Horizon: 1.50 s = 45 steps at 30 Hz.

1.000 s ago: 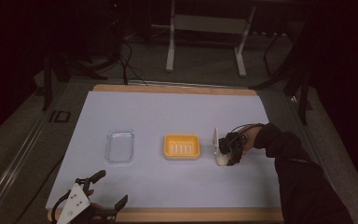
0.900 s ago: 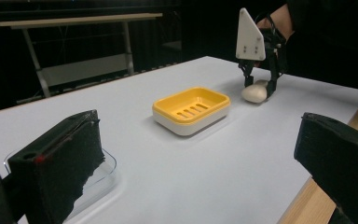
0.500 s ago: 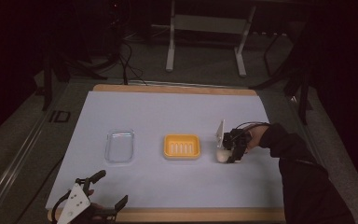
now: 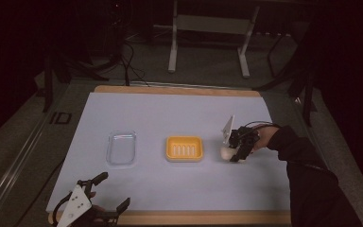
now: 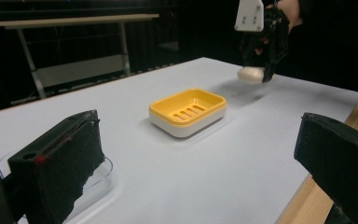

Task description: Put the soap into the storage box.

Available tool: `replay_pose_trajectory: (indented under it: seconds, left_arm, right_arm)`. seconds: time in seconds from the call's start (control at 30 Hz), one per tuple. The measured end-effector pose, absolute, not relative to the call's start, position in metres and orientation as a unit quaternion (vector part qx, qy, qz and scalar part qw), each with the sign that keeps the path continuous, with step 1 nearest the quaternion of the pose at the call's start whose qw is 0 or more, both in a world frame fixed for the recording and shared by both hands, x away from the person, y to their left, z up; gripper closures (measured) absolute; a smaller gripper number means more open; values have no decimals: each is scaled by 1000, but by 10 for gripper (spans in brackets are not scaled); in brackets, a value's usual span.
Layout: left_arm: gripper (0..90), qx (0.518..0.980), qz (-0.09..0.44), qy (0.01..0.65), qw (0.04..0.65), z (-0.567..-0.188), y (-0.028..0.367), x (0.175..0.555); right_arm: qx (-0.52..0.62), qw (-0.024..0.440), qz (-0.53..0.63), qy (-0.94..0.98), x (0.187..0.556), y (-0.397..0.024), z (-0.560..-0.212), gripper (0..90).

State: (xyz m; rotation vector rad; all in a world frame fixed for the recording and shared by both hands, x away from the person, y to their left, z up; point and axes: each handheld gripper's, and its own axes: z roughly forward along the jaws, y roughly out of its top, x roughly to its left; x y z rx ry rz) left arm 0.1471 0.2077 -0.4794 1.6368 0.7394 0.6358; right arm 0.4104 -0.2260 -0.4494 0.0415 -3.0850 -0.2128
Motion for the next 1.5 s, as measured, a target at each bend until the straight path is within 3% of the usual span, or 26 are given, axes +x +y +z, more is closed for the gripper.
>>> replay_pose_trajectory:
  seconds: [0.8, 1.5]
  left_arm:
    - [11, 708, 256, 294, 589, -477, 197, 159]
    - [11, 712, 248, 287, 591, -478, 194, 164]
  right_arm:
    - [-28, 4, -98, -995, 404, -195, -403, 499]
    - [15, -33, -147, -988, 400, -150, -367, 499]
